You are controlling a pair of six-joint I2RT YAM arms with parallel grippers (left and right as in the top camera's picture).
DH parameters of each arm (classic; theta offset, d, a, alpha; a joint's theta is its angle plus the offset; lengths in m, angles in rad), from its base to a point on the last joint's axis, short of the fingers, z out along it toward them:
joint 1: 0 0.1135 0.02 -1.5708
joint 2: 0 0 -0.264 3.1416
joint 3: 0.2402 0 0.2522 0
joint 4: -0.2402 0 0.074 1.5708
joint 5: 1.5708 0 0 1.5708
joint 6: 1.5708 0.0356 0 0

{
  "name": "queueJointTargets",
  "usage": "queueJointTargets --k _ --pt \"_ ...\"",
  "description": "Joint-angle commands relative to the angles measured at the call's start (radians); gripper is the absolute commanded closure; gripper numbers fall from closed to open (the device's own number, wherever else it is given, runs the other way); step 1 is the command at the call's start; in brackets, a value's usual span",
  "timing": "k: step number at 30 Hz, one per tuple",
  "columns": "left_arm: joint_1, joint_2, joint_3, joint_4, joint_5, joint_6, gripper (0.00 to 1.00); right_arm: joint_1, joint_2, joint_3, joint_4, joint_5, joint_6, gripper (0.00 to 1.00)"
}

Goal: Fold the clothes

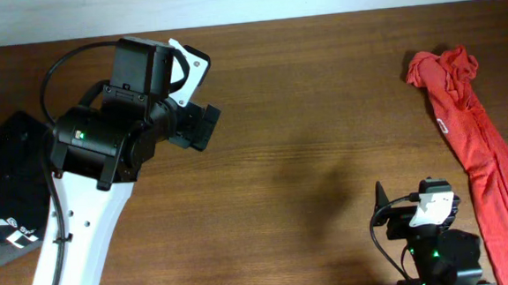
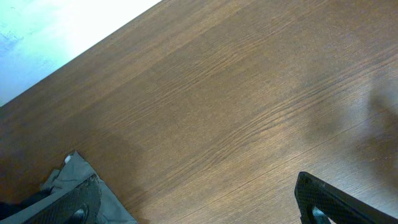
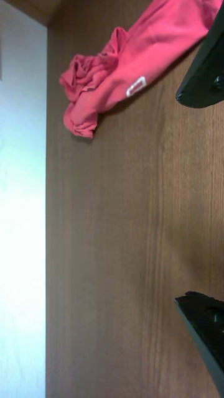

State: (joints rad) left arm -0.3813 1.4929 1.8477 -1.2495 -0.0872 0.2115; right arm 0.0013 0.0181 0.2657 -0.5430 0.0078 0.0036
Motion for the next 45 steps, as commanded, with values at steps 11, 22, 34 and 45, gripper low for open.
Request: queueJointTargets --k 11,22,34,45 --pt "-0.002 -0.018 0.000 -0.001 -0.011 -0.016 0.01 -0.008 -0.011 -0.143 0.124 -0.027 0.004 0.01" --pt "-0.002 -0.018 0.000 -0.001 -0.011 -0.016 0.01 -0.008 -0.011 -0.143 0.124 -0.027 0.004 0.01" --pt "-0.002 -0.018 0.000 -0.150 -0.071 -0.016 0.01 -0.007 -0.011 -0.143 0.124 -0.027 0.004 0.01" --pt "0.012 -0.201 -0.272 0.259 -0.280 -0.017 0.01 -0.008 -0.011 -0.143 0.124 -0.027 0.004 0.01"
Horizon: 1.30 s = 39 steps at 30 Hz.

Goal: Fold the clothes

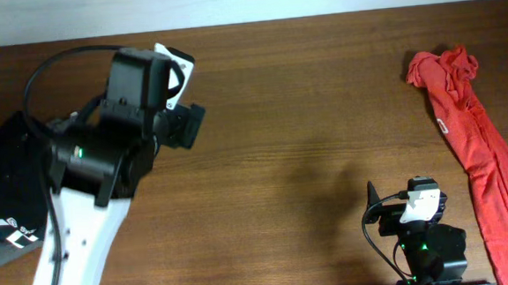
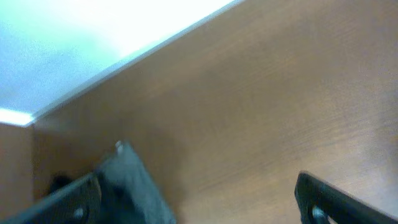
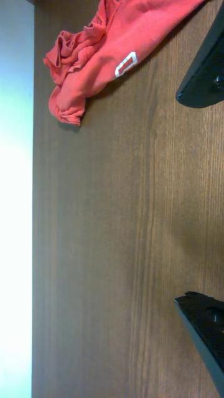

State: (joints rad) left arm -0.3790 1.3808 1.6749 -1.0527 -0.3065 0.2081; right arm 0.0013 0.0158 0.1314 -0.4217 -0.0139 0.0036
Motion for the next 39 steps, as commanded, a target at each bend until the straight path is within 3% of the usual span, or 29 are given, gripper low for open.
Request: queueJointTargets --k 1,7,12,25,30,39 --pt "0.021 -0.127 -0.169 0.140 -0.059 -0.014 0.01 -0.008 -0.009 -0.009 0.003 -0.005 0.004 0.01" --pt "0.128 -0.344 -0.577 0.529 0.058 -0.018 0.01 -0.008 -0.009 -0.009 0.003 -0.005 0.004 0.01" --pt "0.242 -0.515 -0.839 0.663 0.162 -0.083 0.01 -0.008 -0.009 -0.009 0.003 -0.005 0.004 0.01" --pt "0.297 -1.044 -1.302 0.784 0.152 -0.084 0.01 -0.008 -0.009 -0.009 0.003 -0.005 0.004 0.01" --pt "0.297 -1.187 -1.434 0.859 0.150 -0.084 0.01 -0.007 -0.009 -0.009 0.003 -0.005 0.004 0.01" --pt "0.297 -1.380 -1.582 0.859 0.151 -0.084 0.01 -0.008 -0.009 -0.009 0.003 -0.005 0.004 0.01"
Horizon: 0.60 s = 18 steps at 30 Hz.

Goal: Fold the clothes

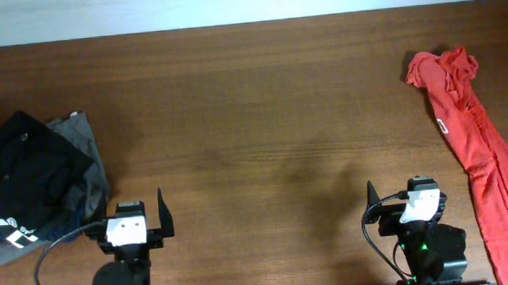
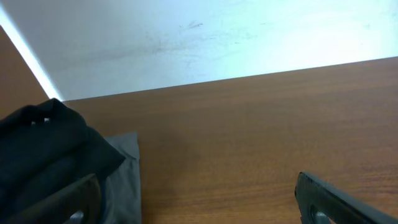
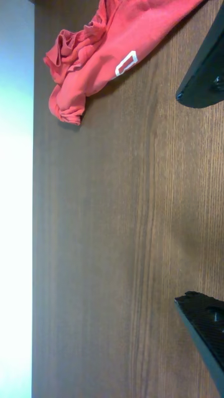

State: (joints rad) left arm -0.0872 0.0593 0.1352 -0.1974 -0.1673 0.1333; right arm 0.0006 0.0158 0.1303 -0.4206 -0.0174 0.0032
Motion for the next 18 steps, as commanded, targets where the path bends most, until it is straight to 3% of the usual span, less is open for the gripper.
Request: queueJointTargets --k 1,6,18 --pt "0.005 -0.053 -0.055 0.022 0.010 -0.009 0.01 -0.007 -0.009 -0.008 0.002 -0.002 0.004 0.01" --pt "0.005 -0.055 -0.127 0.134 0.013 -0.008 0.01 -0.007 -0.009 -0.008 0.002 -0.002 0.004 0.01" --pt "0.005 -0.052 -0.127 0.133 0.014 -0.009 0.01 -0.007 -0.009 -0.008 0.002 -0.002 0.004 0.01"
